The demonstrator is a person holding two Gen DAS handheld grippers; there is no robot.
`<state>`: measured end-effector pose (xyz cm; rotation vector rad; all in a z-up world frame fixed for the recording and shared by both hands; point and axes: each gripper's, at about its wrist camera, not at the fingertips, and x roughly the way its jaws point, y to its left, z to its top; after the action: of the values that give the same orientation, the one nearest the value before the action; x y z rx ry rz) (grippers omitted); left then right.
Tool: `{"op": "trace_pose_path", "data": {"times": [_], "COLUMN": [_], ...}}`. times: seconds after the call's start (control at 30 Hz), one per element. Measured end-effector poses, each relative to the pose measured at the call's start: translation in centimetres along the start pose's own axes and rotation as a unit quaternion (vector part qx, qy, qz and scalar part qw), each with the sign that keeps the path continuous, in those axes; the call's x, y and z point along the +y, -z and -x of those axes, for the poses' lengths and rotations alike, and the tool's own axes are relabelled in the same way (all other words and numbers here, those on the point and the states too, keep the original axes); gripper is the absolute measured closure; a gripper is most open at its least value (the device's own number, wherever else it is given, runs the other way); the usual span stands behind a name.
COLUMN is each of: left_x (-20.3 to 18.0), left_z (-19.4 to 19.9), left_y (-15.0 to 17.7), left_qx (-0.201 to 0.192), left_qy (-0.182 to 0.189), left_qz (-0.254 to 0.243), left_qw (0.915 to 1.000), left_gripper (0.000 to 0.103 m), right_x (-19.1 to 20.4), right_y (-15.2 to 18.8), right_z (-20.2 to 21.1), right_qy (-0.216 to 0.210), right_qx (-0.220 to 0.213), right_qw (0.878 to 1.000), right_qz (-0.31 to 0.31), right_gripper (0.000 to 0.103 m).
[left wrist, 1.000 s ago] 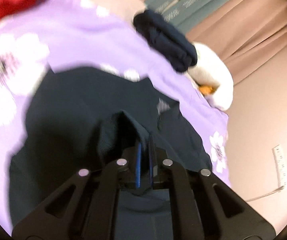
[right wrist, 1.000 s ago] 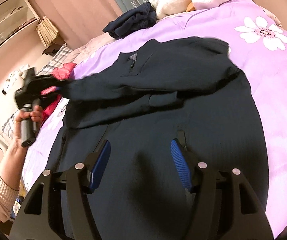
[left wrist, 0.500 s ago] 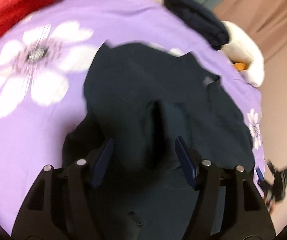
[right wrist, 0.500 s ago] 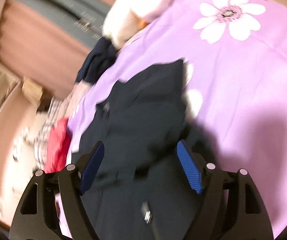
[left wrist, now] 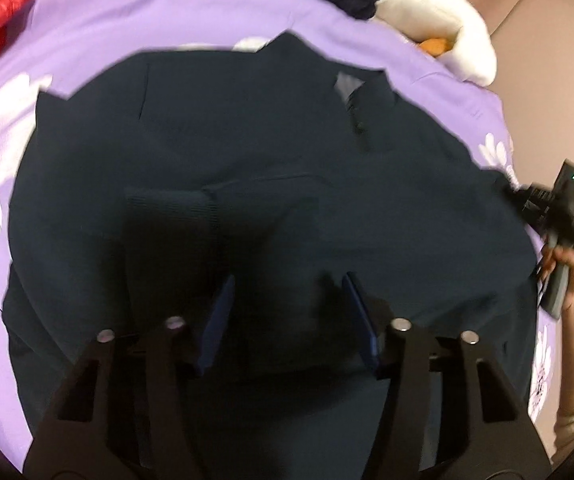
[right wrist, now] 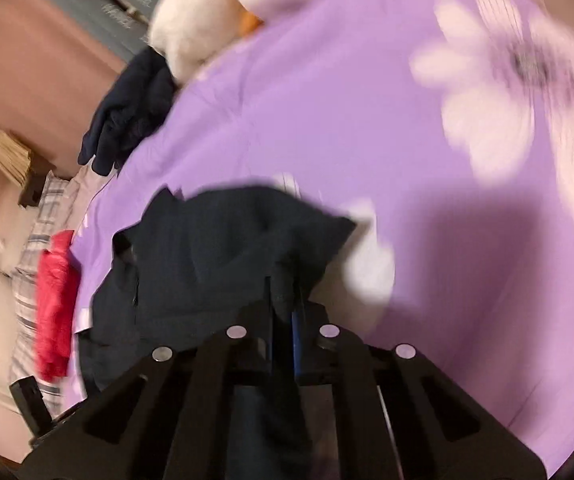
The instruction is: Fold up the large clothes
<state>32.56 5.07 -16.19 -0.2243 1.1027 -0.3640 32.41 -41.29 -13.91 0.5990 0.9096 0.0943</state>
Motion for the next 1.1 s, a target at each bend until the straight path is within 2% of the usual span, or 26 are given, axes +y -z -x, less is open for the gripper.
{"op": "trace_pose_path", "data": {"times": [0.07, 0.13, 0.2, 0.27, 0.3, 0.4, 0.43, 0.47, 0.53, 0.6, 0.67, 0.77, 0.8, 0.83, 0.9, 0.97, 1.1], "left_x": [0.5, 0.4, 0.1, -0.1, -0.2, 0.1, 0.1, 0.1, 0.1, 0.0, 0.2, 1.0, 1.0, 1.0, 0.5, -0.6, -3.3], "left_z": [0.1, -0.1, -0.3, -0.4, -0.5, -0.5, -0.5, -0.5, -0.2, 0.2, 0.9, 2.7, 3.3, 4.2, 5.0, 5.3, 3.9], "left_y": [0.1, -0.2, -0.4, -0.5, -0.8, -0.7, -0.6, -0.6, -0.3, 0.2, 0.8, 1.8, 2.0, 2.0, 1.6, 0.8, -0.1], "left_qx": [-0.001, 0.002, 0.004, 0.004, 0.004, 0.004, 0.004, 0.005, 0.005, 0.004, 0.002, -0.007, -0.013, -0.023, -0.041, -0.055, -0.06], "left_qy": [0.009, 0.009, 0.006, 0.004, 0.005, 0.01, 0.01, 0.01, 0.007, 0.002, -0.026, -0.035, -0.036, -0.042, -0.045, -0.031, -0.029], "left_qz": [0.009, 0.015, 0.011, 0.004, 0.004, 0.012, 0.013, 0.01, 0.0, -0.015, -0.032, -0.036, -0.037, -0.038, -0.041, -0.043, -0.062], "left_qw": [0.9999, 0.9999, 0.9999, 1.0, 1.0, 0.9999, 0.9999, 0.9999, 1.0, 0.9999, 0.9992, 0.9987, 0.9986, 0.9981, 0.9973, 0.9971, 0.9958], "left_gripper": [0.05, 0.05, 0.05, 0.05, 0.05, 0.05, 0.05, 0.05, 0.05, 0.049, 0.048, 0.047, 0.041, 0.029, 0.025, 0.025, 0.025], "right_x": [0.3, -0.2, -0.6, 0.9, 1.8, 3.5, 3.6, 3.4, 2.2, 1.4, 0.7, 0.7, 1.2, 1.9, 3.7, 5.6, 8.7], "right_y": [-0.1, 0.0, 0.3, 1.5, 2.5, 5.8, 6.8, 8.6, 11.2, 13.1, 14.0, 14.3, 14.3, 14.4, 13.9, 13.1, 12.6], "right_z": [-1.1, -1.0, 0.7, 3.4, 4.5, 5.2, 4.8, 4.3, 3.7, 4.7, 6.0, 7.8, 8.5, 9.4, 10.2, 9.5, 5.4], "right_qy": [0.043, 0.06, 0.056, 0.043, 0.024, 0.016, 0.024, 0.054, 0.086, 0.098, 0.101, 0.11, 0.103, 0.092, 0.061, 0.029, 0.024], "right_qx": [0.014, 0.006, -0.027, -0.061, -0.06, -0.012, 0.012, 0.044, 0.087, 0.089, 0.098, 0.086, 0.072, 0.056, 0.013, -0.01, -0.009], "right_qw": [0.998, 0.998, 0.998, 0.995, 0.992, 0.981, 0.975, 0.966, 0.956, 0.951, 0.952, 0.952, 0.954, 0.956, 0.96, 0.964, 0.965], "right_qz": [0.036, 0.026, 0.014, 0.072, 0.106, 0.192, 0.219, 0.249, 0.267, 0.278, 0.272, 0.271, 0.273, 0.274, 0.271, 0.263, 0.26], "right_gripper": [0.096, 0.084, 0.076, 0.076, 0.076, 0.076, 0.076, 0.077, 0.077, 0.077, 0.076, 0.076, 0.075, 0.073, 0.057, 0.053, 0.053]}}
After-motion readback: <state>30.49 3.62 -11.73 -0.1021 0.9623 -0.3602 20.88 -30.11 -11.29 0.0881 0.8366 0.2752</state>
